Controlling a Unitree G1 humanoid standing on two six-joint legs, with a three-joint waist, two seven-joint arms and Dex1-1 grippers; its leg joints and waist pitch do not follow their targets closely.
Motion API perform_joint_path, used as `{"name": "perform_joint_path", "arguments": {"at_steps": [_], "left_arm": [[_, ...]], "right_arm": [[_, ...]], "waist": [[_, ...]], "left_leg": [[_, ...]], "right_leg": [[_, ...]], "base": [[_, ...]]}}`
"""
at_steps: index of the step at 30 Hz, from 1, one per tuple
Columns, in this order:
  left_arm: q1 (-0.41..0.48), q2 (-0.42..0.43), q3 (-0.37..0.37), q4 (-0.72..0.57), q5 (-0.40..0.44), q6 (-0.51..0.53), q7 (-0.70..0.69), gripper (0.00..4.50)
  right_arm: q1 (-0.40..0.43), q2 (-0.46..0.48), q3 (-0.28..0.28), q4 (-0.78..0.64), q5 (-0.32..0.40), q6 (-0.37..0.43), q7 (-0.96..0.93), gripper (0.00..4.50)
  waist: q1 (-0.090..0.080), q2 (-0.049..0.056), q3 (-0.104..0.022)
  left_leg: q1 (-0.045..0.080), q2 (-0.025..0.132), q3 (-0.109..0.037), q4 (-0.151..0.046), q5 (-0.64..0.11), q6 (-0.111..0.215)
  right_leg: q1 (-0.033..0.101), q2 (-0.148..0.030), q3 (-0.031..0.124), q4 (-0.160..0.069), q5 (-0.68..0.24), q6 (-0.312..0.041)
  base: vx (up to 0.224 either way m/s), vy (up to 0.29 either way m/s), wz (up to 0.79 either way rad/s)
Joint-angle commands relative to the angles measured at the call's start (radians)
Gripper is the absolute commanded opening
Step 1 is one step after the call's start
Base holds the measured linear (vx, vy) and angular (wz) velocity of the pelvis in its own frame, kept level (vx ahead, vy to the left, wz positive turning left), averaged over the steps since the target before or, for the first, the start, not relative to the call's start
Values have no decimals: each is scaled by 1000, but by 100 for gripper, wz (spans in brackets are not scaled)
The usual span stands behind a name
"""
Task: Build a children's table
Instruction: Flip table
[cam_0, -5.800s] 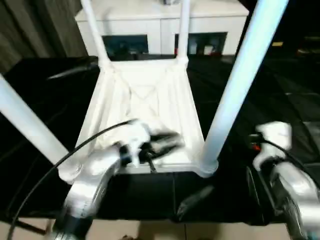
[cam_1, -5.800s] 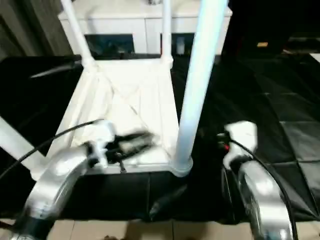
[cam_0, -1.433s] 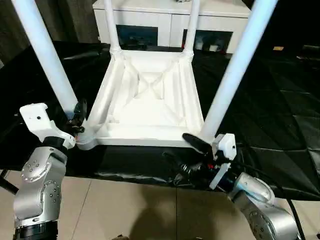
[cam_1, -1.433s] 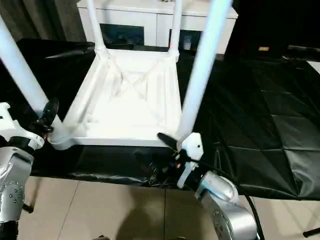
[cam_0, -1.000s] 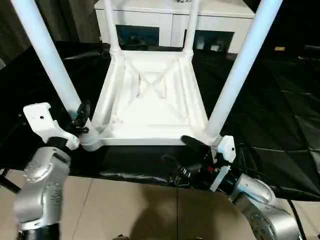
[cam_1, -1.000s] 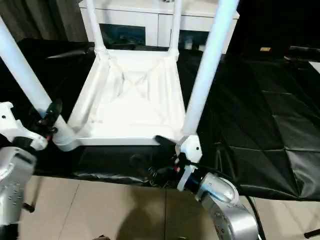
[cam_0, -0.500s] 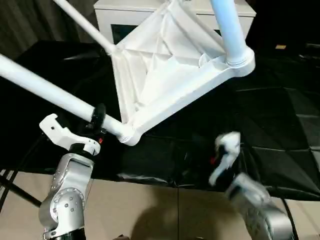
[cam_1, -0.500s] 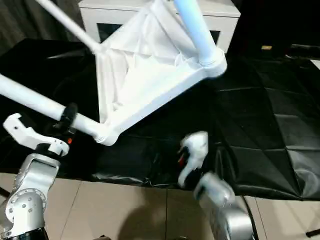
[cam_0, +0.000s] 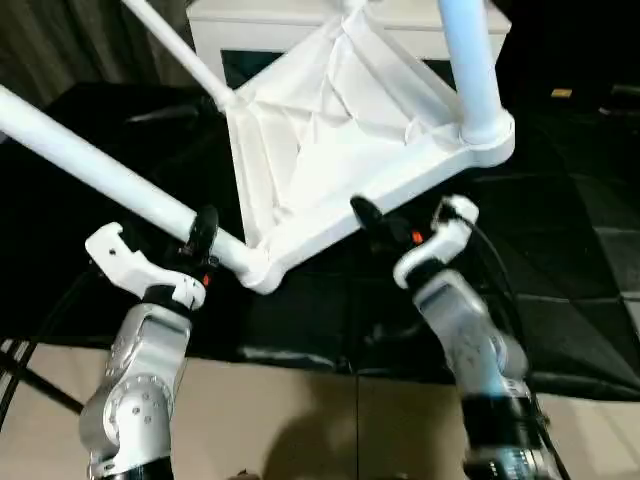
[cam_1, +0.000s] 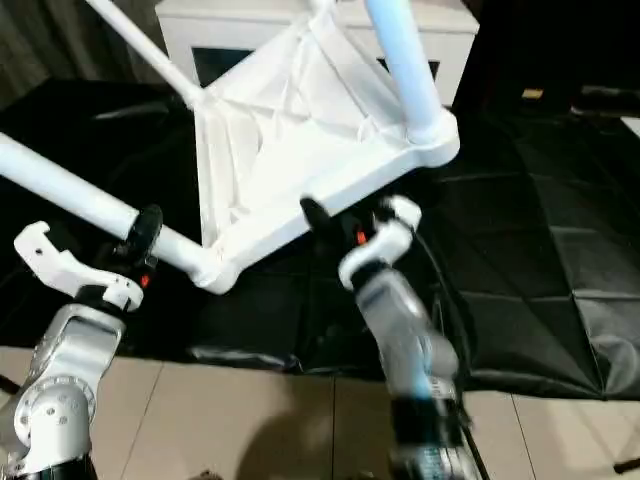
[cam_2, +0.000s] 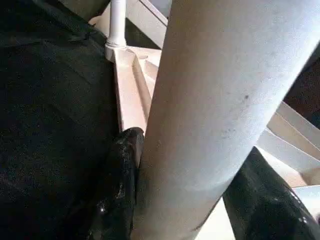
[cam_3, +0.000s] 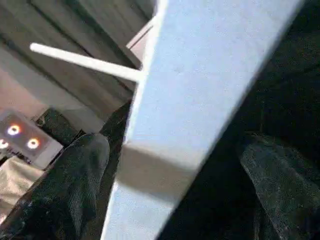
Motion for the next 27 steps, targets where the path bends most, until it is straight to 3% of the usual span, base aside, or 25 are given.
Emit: {"name": "perform_joint_path", "arguments": {"at_steps": [1, 3, 5, 9, 10, 13, 15, 27], "left_arm": [[-4, -24, -9, -19, -54, 4, -9, 207], [-2, -23, -8, -22, -55, 4, -9, 207], [1, -22, -8, -25, -54, 3, -9, 207], [5, -20, -12, -29, -50, 1, -12, 207], [6, -20, -14, -30, -48, 1, -13, 207], [10, -19, -19, -34, -46, 2, -18, 207], [11, -19, -19, -34, -46, 1, -17, 207], [14, -18, -16, -37, -51, -2, -17, 207]], "right_arm": [[-36, 3, -21, 57, -4, -20, -29, 450], [-63, 4, -32, 92, -5, -19, -42, 450], [-94, 6, -45, 129, 5, -17, -42, 420], [-136, 8, -67, 186, 23, -8, -18, 401], [-144, 7, -69, 197, 22, -8, -13, 372], [-166, 3, -79, 222, 25, -12, -12, 363], [-174, -1, -83, 232, 24, -15, -10, 329], [-196, -11, -117, 272, 30, -20, 11, 240]], "waist": [[-3, 0, -67], [-3, 0, -68], [-3, -1, -69], [-2, 1, -70], [-1, 2, -70], [-1, 1, -71], [0, 1, -71], [1, 1, -71]], "left_leg": [[-5, 30, 3, -75, -7, 11], [-3, 30, 5, -74, -3, 13], [-3, 30, 6, -74, 4, 19], [-2, 31, 7, -72, 11, 32], [-2, 31, 7, -71, 12, 34], [-2, 31, 7, -70, 18, 40], [-1, 32, 8, -70, 15, 42], [-1, 33, 9, -72, -6, 39]], "right_leg": [[57, -44, 36, -48, -8, -205], [56, -44, 34, -48, -8, -210], [57, -44, 34, -46, 5, -213], [57, -44, 34, -45, 11, -219], [57, -44, 33, -45, 12, -220], [57, -45, 33, -43, 17, -228], [57, -45, 33, -45, 5, -230], [57, -45, 33, -45, -1, -237]], "base": [[0, 0, 0], [0, 0, 0], [0, 0, 0], [0, 0, 0], [0, 0, 0], [0, 0, 0], [0, 0, 0], [0, 0, 0]]}}
